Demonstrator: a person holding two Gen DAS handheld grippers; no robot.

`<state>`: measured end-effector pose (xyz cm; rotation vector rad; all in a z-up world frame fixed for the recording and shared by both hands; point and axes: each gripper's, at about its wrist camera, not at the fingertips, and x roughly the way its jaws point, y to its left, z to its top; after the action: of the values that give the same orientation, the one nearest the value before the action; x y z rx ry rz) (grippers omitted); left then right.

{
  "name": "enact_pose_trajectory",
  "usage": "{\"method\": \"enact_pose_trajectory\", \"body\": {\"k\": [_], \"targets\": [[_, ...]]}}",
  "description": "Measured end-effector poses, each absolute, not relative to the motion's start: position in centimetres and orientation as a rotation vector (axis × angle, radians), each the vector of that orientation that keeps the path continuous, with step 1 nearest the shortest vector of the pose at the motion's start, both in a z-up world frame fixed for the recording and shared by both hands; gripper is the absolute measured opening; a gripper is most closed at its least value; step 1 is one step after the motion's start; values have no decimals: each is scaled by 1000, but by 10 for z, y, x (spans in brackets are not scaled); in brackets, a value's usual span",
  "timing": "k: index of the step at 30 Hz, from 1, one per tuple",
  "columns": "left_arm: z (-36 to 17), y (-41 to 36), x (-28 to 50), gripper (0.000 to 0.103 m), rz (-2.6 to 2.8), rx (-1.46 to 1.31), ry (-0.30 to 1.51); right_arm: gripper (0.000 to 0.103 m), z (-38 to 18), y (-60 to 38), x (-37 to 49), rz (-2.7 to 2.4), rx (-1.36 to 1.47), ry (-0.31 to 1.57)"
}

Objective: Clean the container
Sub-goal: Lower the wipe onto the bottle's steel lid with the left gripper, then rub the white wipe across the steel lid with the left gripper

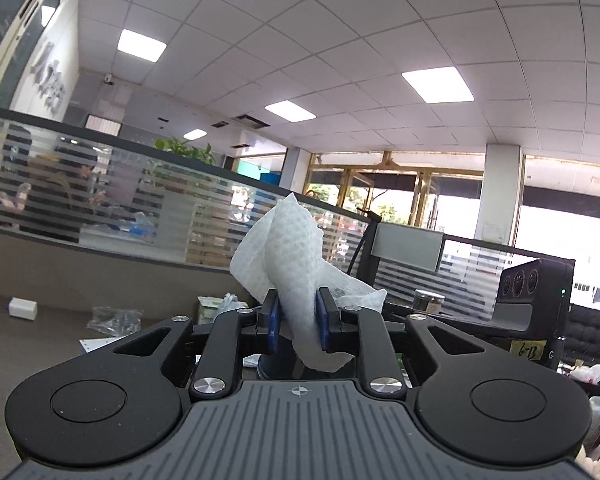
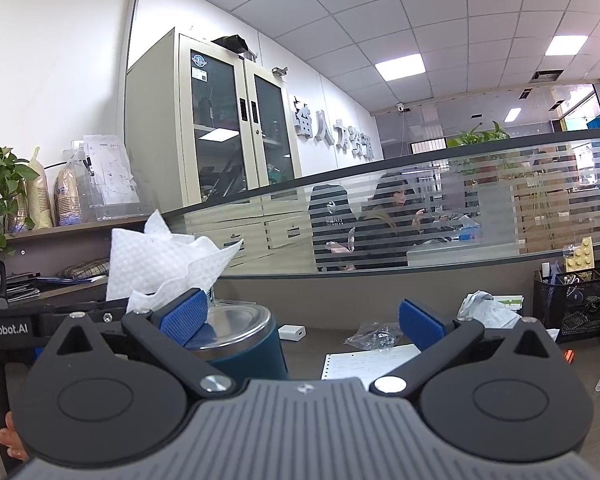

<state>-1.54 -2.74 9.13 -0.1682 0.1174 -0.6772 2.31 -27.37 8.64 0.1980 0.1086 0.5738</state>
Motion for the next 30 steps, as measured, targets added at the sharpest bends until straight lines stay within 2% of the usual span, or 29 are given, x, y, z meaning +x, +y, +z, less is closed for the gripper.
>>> {"method": "enact_pose_trajectory", "body": {"k": [22,30], "targets": [[94,-32,-2,31,-666,-107,142,103,96,-287,11,508,178,182],[98,-42,-10,26,-643,-19,134,103,95,-282,15,514,176,177]]}}
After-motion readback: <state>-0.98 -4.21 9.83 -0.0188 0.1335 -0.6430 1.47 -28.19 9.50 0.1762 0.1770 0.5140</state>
